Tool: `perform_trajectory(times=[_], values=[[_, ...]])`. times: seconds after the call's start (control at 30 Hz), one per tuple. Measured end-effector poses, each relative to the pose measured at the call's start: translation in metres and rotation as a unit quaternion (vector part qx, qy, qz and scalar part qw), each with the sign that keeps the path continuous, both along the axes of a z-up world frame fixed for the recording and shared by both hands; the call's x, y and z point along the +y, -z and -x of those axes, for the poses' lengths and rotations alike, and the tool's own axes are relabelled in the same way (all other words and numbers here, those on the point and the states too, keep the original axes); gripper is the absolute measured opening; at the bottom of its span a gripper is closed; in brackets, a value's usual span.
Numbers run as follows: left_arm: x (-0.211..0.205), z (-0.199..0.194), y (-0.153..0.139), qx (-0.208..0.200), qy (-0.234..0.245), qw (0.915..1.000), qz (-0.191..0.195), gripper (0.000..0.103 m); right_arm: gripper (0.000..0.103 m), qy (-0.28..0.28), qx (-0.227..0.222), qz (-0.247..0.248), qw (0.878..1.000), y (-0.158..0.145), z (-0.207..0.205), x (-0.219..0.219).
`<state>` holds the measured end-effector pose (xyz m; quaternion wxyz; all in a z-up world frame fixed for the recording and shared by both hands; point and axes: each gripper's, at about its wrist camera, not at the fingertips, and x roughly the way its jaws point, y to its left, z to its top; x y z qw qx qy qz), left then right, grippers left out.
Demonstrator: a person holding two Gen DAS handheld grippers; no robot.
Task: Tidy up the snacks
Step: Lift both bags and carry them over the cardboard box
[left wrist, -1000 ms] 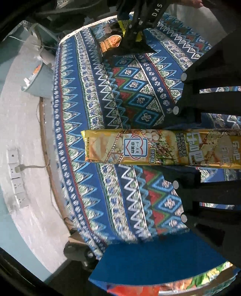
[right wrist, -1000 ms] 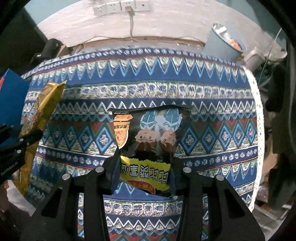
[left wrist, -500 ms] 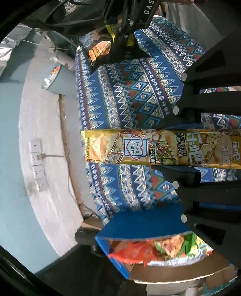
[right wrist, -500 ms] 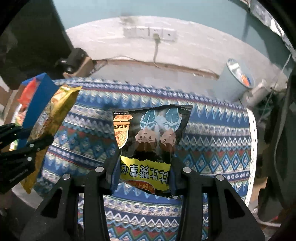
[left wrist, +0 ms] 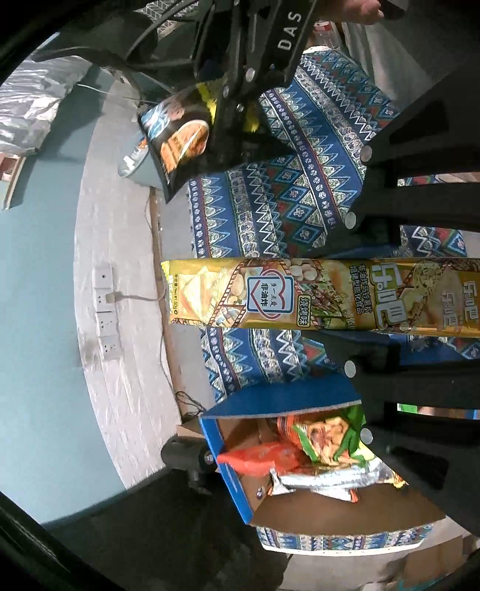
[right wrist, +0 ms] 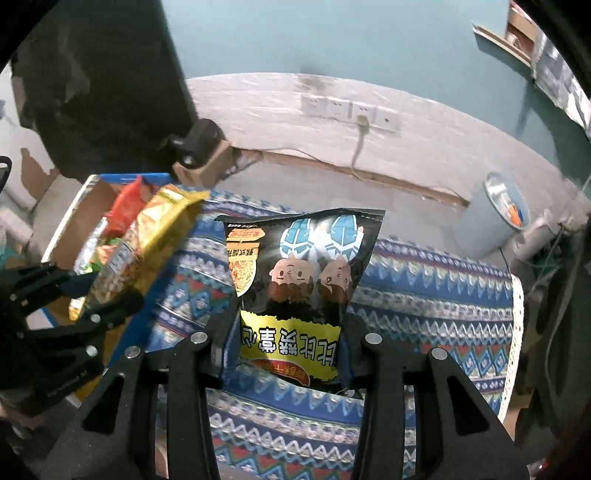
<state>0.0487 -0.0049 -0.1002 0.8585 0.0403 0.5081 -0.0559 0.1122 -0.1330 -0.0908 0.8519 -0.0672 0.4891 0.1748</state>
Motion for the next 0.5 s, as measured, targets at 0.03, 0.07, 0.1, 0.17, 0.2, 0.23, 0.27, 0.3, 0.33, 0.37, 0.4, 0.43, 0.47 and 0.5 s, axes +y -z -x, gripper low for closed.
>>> perform_trajectory(times=[0.03,0.07,0.1,0.17,0.2,0.23,0.27,0.3,0.33,0.37,0.4,0.43,0.47,0.5], values=[[0.003,0.003,-0.003,-0.006,-0.001,1.0000,-0.004,0.032,0.041,-0.004,-0.002,-0.001,1.000,-0.002,0.000,0.005],[0.005,0.004,-0.005,-0.010,-0.003,0.9999,-0.006,0.032,0.041,-0.008,-0.004,-0.004,1.000,-0.004,0.000,0.010],[0.009,0.006,-0.007,-0.014,-0.006,0.9999,-0.006,0.032,0.041,-0.013,-0.005,-0.005,1.000,-0.006,0.000,0.016],[0.017,0.009,-0.010,-0.016,-0.014,0.9998,0.000,0.032,0.041,-0.020,-0.007,-0.008,1.000,-0.010,0.000,0.025],[0.022,0.010,-0.011,-0.016,-0.018,0.9997,0.002,0.032,0.041,-0.022,-0.008,-0.010,1.000,-0.011,0.001,0.029],[0.027,0.011,-0.012,-0.017,-0.023,0.9996,0.004,0.032,0.041,-0.025,-0.009,-0.011,1.000,-0.012,0.001,0.034],[0.032,0.012,-0.013,-0.019,-0.028,0.9994,0.004,0.032,0.041,-0.028,-0.010,-0.011,0.999,-0.014,0.001,0.039],[0.037,0.013,-0.014,-0.021,-0.033,0.9992,0.003,0.032,0.041,-0.031,-0.011,-0.013,0.999,-0.015,0.000,0.045],[0.041,0.015,-0.015,-0.023,-0.038,0.9990,0.003,0.032,0.041,-0.034,-0.011,-0.013,0.999,-0.016,0.000,0.051],[0.046,0.016,-0.017,-0.026,-0.042,0.9988,0.002,0.032,0.041,-0.038,-0.011,-0.014,0.999,-0.018,0.000,0.055],[0.050,0.017,-0.017,-0.028,-0.045,0.9986,0.002,0.032,0.041,-0.042,-0.012,-0.013,0.999,-0.018,0.000,0.061],[0.056,0.019,-0.018,-0.030,-0.051,0.9983,0.003,0.032,0.041,-0.046,-0.012,-0.014,0.999,-0.019,0.000,0.067],[0.061,0.021,-0.019,-0.031,-0.054,0.9980,0.004,0.032,0.041,-0.049,-0.012,-0.015,0.999,-0.020,0.001,0.072],[0.066,0.022,-0.019,-0.031,-0.058,0.9978,0.007,0.032,0.041,-0.054,-0.012,-0.015,0.998,-0.021,0.000,0.078]])
